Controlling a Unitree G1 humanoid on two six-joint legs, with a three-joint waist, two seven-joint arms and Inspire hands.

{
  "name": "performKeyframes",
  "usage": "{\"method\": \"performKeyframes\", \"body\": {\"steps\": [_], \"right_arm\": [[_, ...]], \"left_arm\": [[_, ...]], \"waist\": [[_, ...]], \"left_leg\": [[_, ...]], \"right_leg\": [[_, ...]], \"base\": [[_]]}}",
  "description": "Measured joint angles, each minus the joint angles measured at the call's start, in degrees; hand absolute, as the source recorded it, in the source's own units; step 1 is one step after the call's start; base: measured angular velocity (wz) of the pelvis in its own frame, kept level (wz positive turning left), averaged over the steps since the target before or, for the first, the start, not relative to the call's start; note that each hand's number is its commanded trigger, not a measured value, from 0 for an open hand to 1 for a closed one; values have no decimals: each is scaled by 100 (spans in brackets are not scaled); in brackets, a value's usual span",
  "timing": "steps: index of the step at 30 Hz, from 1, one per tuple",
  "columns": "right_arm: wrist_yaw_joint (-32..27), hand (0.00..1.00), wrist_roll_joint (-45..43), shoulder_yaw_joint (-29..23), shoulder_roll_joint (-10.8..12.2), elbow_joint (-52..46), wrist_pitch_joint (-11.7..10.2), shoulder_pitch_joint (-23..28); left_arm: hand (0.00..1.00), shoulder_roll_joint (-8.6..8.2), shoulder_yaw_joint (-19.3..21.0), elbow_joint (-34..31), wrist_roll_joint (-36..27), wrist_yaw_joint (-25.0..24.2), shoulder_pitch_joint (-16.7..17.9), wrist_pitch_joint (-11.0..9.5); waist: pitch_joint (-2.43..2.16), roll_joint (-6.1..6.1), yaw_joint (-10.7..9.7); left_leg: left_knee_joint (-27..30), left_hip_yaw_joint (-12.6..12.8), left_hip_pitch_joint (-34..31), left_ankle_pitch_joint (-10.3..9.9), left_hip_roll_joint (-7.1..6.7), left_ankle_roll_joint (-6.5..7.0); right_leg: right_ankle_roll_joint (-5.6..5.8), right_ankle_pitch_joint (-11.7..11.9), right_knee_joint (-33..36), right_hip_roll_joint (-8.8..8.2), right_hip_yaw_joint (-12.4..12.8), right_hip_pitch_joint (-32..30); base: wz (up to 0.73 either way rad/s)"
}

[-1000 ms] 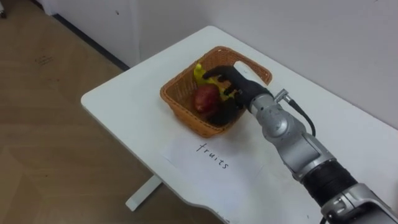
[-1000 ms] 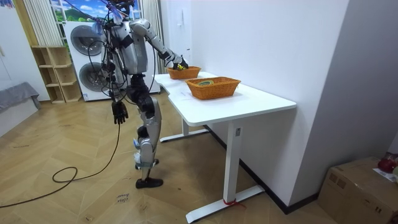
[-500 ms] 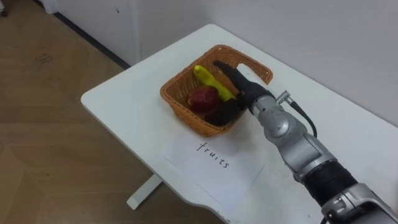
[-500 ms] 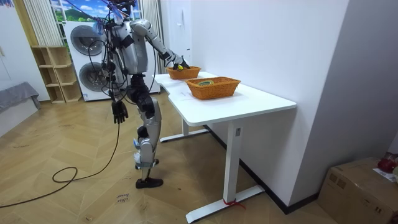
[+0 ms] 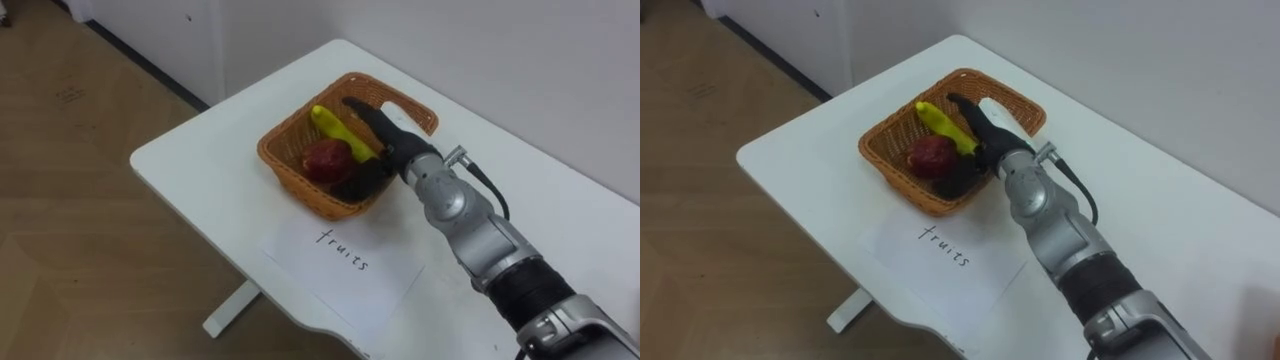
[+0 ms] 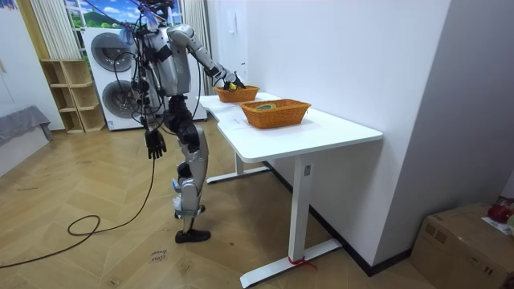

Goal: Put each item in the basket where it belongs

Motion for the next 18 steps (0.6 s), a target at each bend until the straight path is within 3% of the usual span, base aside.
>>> {"method": "performKeyframes", "body": {"steps": [9, 18], "right_arm": [[-332, 0, 12, -129, -8, -222, -66, 0], [-805, 0, 254, -481, -46, -612, -119, 1]], "left_arm": [[0, 36, -94, 92, -3, 12, 0, -24], [0, 27, -91, 89, -5, 46, 16, -30]], "waist": [[-4, 31, -234], [-2, 206, -468]], "left_leg": [[0, 5, 6, 1, -2, 1], [-9, 44, 68, 2, 6, 5]], "right_leg": [[0, 0, 6, -3, 13, 5], [0, 0, 7, -4, 58, 41]], "base": [[0], [-2]]}}
